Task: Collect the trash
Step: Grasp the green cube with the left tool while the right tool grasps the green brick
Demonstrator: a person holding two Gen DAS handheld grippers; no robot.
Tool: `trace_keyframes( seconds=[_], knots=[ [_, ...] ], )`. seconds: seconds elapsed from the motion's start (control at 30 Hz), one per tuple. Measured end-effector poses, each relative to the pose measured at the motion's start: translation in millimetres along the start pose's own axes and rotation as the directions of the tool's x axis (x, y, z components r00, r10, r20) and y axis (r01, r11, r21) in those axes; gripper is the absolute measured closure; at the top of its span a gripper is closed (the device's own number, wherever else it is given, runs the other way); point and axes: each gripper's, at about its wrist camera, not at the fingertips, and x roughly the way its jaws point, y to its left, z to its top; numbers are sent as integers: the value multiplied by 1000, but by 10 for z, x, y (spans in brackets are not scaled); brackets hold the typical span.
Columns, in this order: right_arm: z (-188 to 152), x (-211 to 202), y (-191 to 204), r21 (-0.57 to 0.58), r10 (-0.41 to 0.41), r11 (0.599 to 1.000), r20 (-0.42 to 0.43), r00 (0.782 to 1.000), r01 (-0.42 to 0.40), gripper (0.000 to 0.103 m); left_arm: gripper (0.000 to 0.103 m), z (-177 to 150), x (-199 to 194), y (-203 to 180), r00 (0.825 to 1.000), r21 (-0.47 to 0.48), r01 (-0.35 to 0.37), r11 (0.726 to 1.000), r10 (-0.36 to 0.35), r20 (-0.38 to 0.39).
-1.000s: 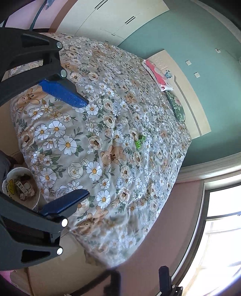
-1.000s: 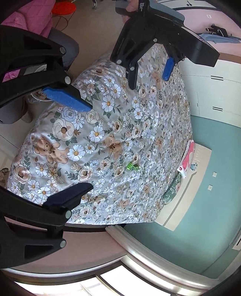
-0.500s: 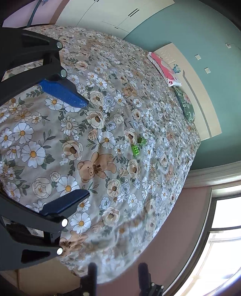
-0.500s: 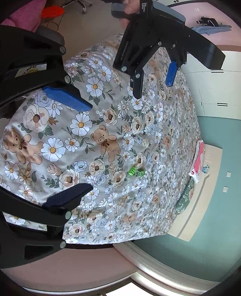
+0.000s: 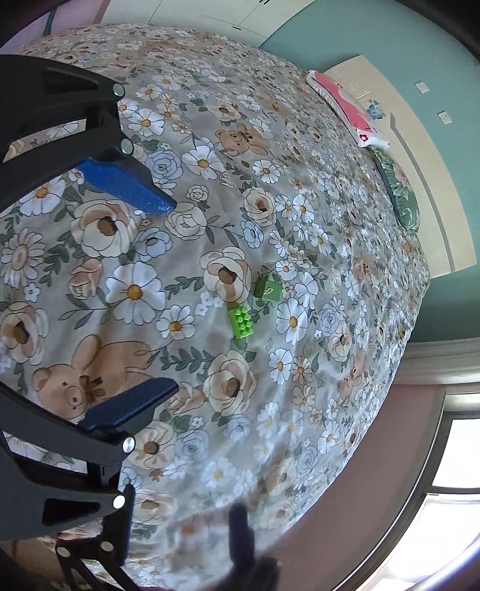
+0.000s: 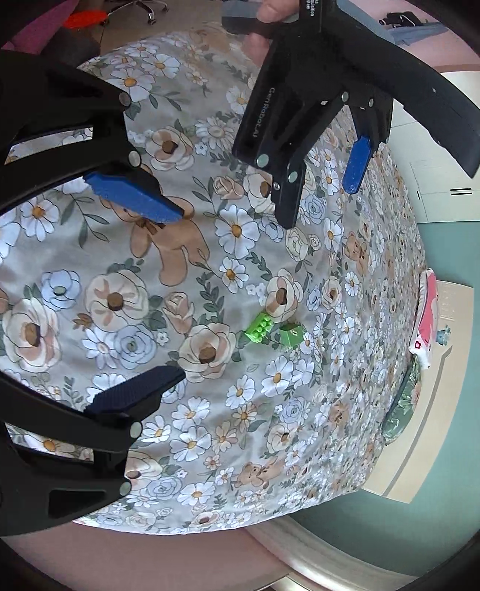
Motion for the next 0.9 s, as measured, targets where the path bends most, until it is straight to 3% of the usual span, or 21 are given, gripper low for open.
trace_keyframes(
  seconds=[0.37, 0.77, 0.9],
  knots=[
    [478, 1005, -417, 3, 53, 999, -42, 998, -53, 24, 12, 656, 1023, 192, 1000, 22, -16, 1000, 16, -25],
    [686, 2027, -594, -156, 58, 985, -65, 996, -68, 24, 12, 938, 1992, 199, 998, 173, -41, 984, 49, -43],
    [748, 2228, -623, -180, 79, 979, -89, 993, -94, 35, 15, 1009, 2175, 174, 997, 208, -52, 977, 62, -44]
  ],
)
